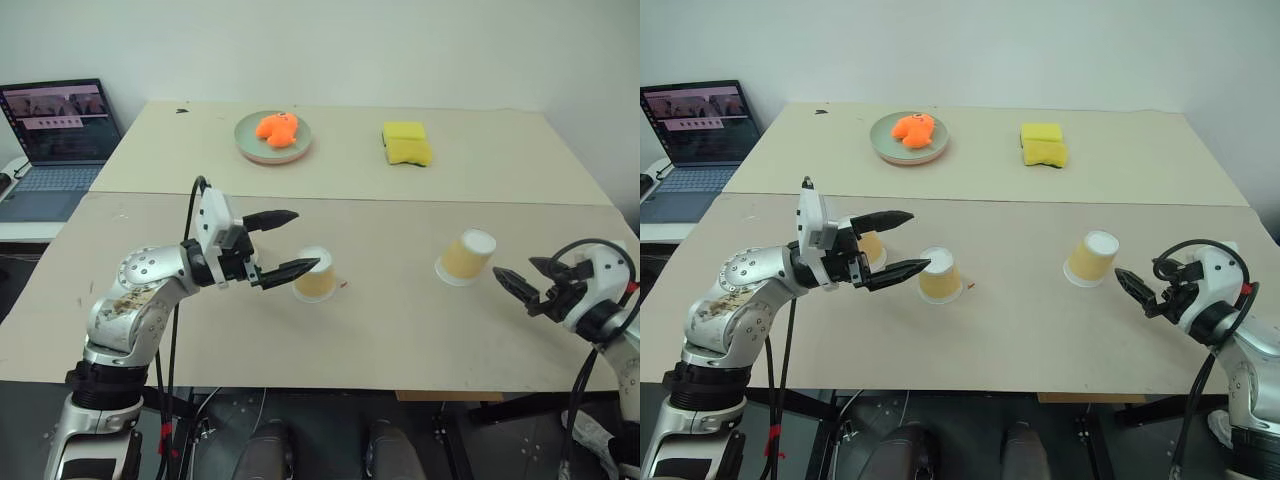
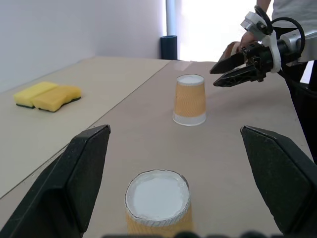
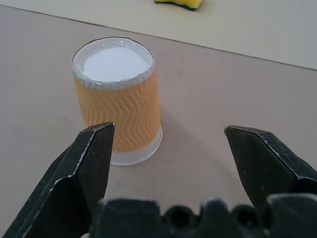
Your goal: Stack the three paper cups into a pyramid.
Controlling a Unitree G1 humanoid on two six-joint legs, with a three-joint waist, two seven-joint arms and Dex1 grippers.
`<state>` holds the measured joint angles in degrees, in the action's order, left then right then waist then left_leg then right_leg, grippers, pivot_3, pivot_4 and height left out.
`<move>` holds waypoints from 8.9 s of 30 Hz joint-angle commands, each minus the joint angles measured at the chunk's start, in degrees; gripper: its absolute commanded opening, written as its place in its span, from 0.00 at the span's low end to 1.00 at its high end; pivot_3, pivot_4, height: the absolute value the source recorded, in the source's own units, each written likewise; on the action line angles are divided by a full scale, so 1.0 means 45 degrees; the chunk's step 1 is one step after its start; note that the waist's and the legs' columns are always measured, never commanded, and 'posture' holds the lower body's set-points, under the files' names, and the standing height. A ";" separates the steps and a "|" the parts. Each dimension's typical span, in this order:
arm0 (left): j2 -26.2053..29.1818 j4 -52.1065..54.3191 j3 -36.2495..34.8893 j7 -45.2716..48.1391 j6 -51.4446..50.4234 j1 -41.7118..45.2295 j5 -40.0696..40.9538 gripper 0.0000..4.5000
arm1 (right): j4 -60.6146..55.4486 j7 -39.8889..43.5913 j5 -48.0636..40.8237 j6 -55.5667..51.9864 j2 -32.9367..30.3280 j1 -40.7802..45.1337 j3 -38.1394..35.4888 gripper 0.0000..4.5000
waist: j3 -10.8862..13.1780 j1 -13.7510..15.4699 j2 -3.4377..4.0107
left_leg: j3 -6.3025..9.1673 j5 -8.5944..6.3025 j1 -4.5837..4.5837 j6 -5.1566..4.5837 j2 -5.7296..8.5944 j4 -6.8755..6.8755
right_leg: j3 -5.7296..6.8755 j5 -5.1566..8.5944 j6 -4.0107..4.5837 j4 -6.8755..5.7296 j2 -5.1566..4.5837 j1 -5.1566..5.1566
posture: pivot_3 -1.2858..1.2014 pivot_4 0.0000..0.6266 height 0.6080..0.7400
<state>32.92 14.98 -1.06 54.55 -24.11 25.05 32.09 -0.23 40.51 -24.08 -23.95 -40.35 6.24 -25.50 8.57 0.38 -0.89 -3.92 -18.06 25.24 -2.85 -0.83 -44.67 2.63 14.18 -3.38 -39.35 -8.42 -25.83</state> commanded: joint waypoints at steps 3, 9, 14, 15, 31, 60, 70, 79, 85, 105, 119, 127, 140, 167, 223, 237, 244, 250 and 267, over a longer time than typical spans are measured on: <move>-0.0323 0.0241 0.0089 -0.0116 0.0158 -0.0058 -0.0022 1.00 | 0.0339 0.0189 0.0085 0.0480 -0.0105 0.0772 0.0384 0.93 | 0.0000 -0.0001 0.0001 | 0.0000 0.0001 0.0000 0.0003 -0.0001 0.0000 | -0.0001 0.0000 0.0000 -0.0002 0.0000 -0.0001 | 0.52 0.24 0.49; -0.0489 0.0354 0.0043 -0.0422 -0.0024 -0.0287 0.0010 1.00 | 0.0214 0.0418 -0.0128 0.0311 -0.0040 0.1216 0.0842 0.93 | 0.0000 0.0001 0.0001 | 0.0000 0.0002 0.0000 0.0003 -0.0001 0.0000 | -0.0002 0.0000 0.0000 -0.0002 -0.0001 0.0000 | 0.52 0.24 0.49; -0.0627 0.0338 0.0030 -0.0703 0.0041 -0.0323 -0.0002 1.00 | 0.0588 0.0551 -0.0014 0.0381 -0.0015 0.1717 0.1235 0.93 | 0.0000 0.0019 0.0001 | 0.0000 0.0002 0.0000 0.0003 0.0000 -0.0002 | -0.0001 -0.0001 0.0000 -0.0002 -0.0001 0.0000 | 0.52 0.24 0.49; -0.0645 0.0349 0.0019 -0.0753 0.0037 -0.0325 0.0010 1.00 | 0.0654 0.0570 -0.0012 0.0388 -0.0004 0.1798 0.1290 0.93 | 0.0000 0.0019 0.0001 | -0.0001 0.0002 0.0001 0.0004 0.0001 -0.0007 | -0.0004 -0.0002 -0.0002 -0.0002 -0.0003 0.0000 | 0.52 0.24 0.49; -0.0733 0.0509 -0.0480 -0.1620 -0.0123 -0.0793 0.0156 1.00 | 0.2948 0.0894 0.0570 0.1369 0.0719 0.3932 0.2585 0.93 | 0.0000 -0.0041 0.0001 | -0.0004 0.0016 0.0001 0.0028 0.0001 -0.0008 | -0.0002 -0.0003 -0.0002 -0.0007 -0.0004 -0.0003 | 0.52 0.24 0.49; 0.0005 0.1667 -0.1833 -0.2484 -0.0352 -0.3752 0.0277 1.00 | 0.0994 0.5442 -0.0491 -0.0358 0.1083 0.5652 0.6282 0.55 | 0.0006 -0.0165 0.0006 | 0.0003 0.0009 0.0010 0.0017 -0.0006 -0.0010 | 0.0001 -0.0006 0.0005 -0.0026 -0.0009 -0.0029 | 0.52 0.24 0.49; 0.0036 0.2161 -0.2145 -0.2868 -0.0419 -0.4129 0.0366 1.00 | 0.2991 0.6356 0.0772 0.1321 0.2075 0.6792 0.7327 0.55 | 0.0008 -0.0223 0.0004 | -0.0001 0.0041 0.0012 0.0072 -0.0009 -0.0011 | 0.0001 -0.0006 0.0005 -0.0027 -0.0010 -0.0033 | 0.52 0.24 0.49; 0.0002 0.2278 -0.2222 -0.3165 -0.0404 -0.4020 0.0484 1.00 | 0.3638 0.6561 0.1012 0.1622 0.2424 0.7122 0.7335 0.55 | 0.0008 -0.0232 0.0004 | 0.0000 0.0045 0.0011 0.0080 -0.0010 -0.0011 | 0.0001 -0.0006 0.0005 -0.0039 -0.0010 -0.0036 | 0.52 0.24 0.49; -0.0076 0.2068 -0.2099 -0.3212 -0.0302 -0.3810 0.0433 1.00 | 0.3316 0.6390 0.0868 0.1195 0.2342 0.7016 0.7061 0.99 | 0.0008 -0.0230 0.0004 | 0.0000 0.0046 0.0012 0.0080 -0.0008 -0.0011 | 0.0000 -0.0006 0.0005 -0.0040 -0.0010 -0.0037 | 0.52 0.24 0.49; -0.0742 0.0423 -0.1973 -0.3058 -0.0426 -0.2218 0.0695 1.00 | -0.0514 0.5030 -0.2026 -0.3139 -0.0943 0.5324 0.2709 0.99 | 0.0012 -0.0050 -0.0002 | -0.0003 0.0008 0.0019 0.0014 -0.0006 -0.0012 | 0.0001 -0.0006 0.0005 -0.0023 -0.0014 -0.0032 | 0.52 0.24 0.49; -0.1462 -0.0341 -0.4008 -0.7698 -0.0618 -0.1760 -0.0487 1.00 | -0.2540 0.4031 -0.2761 -0.3209 -0.0935 0.3907 0.2433 0.99 | 0.0017 -0.0056 -0.0010 | -0.0003 0.0010 0.0019 0.0018 -0.0006 -0.0012 | -0.0003 -0.0007 0.0003 -0.0021 -0.0016 -0.0031 | 0.52 0.24 0.49; -0.1628 -0.0519 -0.3331 -0.7954 -0.0511 -0.1895 -0.1141 1.00 | -0.3094 0.3827 -0.3286 -0.3320 -0.0444 0.4724 0.3141 0.99 | 0.0023 0.0014 -0.0019 | 0.0002 0.0010 0.0019 0.0018 -0.0005 -0.0012 | 0.0002 -0.0008 0.0003 -0.0024 -0.0015 -0.0031 | 0.52 0.24 0.49; -0.1591 -0.1375 -0.2570 -0.6865 -0.0238 -0.1202 -0.1410 1.00 | -0.3933 0.3718 -0.3428 -0.3398 -0.0453 0.4358 0.3557 0.99 | 0.0031 0.0058 -0.0033 | 0.0003 0.0013 0.0029 0.0023 -0.0003 -0.0014 | 0.0008 -0.0010 0.0001 -0.0013 -0.0016 -0.0031 | 0.52 0.24 0.49; -0.2455 -0.3787 -0.1893 -0.6772 0.0839 -0.0246 -0.2737 0.86 | -0.4115 0.3119 -0.3470 -0.3110 -0.0544 0.3705 0.3139 1.00 | 0.0038 0.0062 -0.0045 | 0.0001 0.0012 0.0029 0.0022 -0.0001 -0.0016 | 0.0008 -0.0011 -0.0001 -0.0010 -0.0016 -0.0029 | 0.52 0.24 0.49; -0.1624 -0.5656 0.1523 0.3269 -0.2007 0.5596 -0.0437 0.58 | -0.6651 0.3013 -0.4994 -0.3623 -0.2248 0.0342 0.1743 1.00 | 0.0068 0.0066 -0.0095 | 0.0010 0.0004 0.0053 0.0003 0.0006 -0.0034 | 0.0019 -0.0012 -0.0007 0.0002 -0.0004 -0.0030 | 0.52 0.24 0.49; -0.1757 -0.5158 0.1343 0.3431 -0.2089 0.5419 -0.0413 0.99 | -0.6252 0.3019 -0.4781 -0.3435 -0.2152 0.0609 0.1932 1.00 | 0.0068 0.0069 -0.0095 | 0.0011 0.0004 0.0054 0.0003 0.0005 -0.0034 | 0.0019 -0.0012 -0.0008 0.0002 -0.0004 -0.0029 | 0.52 0.24 0.49; -0.2007 -0.4104 -0.0189 0.1963 -0.3603 0.5928 0.1194 0.99 | -0.6039 0.3109 -0.4824 -0.3421 -0.2135 0.0895 0.2012 1.00 | 0.0068 0.0061 -0.0095 | 0.0012 0.0006 0.0053 0.0006 0.0001 -0.0035 | 0.0016 -0.0012 -0.0008 0.0000 -0.0005 -0.0030 | 0.52 0.24 0.49; -0.2132 -0.3478 -0.2038 -0.0571 -0.4138 0.6531 0.2116 0.99 | -0.5793 0.3148 -0.4679 -0.3365 -0.2027 0.1188 0.2276 1.00 | 0.0068 0.0058 -0.0095 | 0.0015 0.0010 0.0051 0.0011 0.0001 -0.0037 | 0.0014 -0.0014 -0.0010 -0.0002 -0.0005 -0.0029 | 0.52 0.24 0.49; -0.1402 -0.1069 -0.4094 -0.6072 -0.3428 0.1176 0.0394 0.99 | -0.3455 0.0278 -0.2282 -0.1323 -0.0721 -0.0603 -0.0290 1.00 | 0.0072 0.0118 -0.0103 | 0.0010 0.0044 0.0044 0.0072 0.0003 -0.0036 | 0.0008 -0.0014 -0.0011 -0.0009 -0.0017 -0.0020 | 0.52 0.24 0.49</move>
<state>26.80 7.35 -18.47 29.21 -41.48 30.83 34.58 -15.16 43.98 -35.81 -32.66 -44.45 3.87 -23.90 8.90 0.91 -1.35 -3.87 -17.85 25.44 -2.51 -0.82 -44.83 2.68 14.12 -3.43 -39.40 -8.50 -25.92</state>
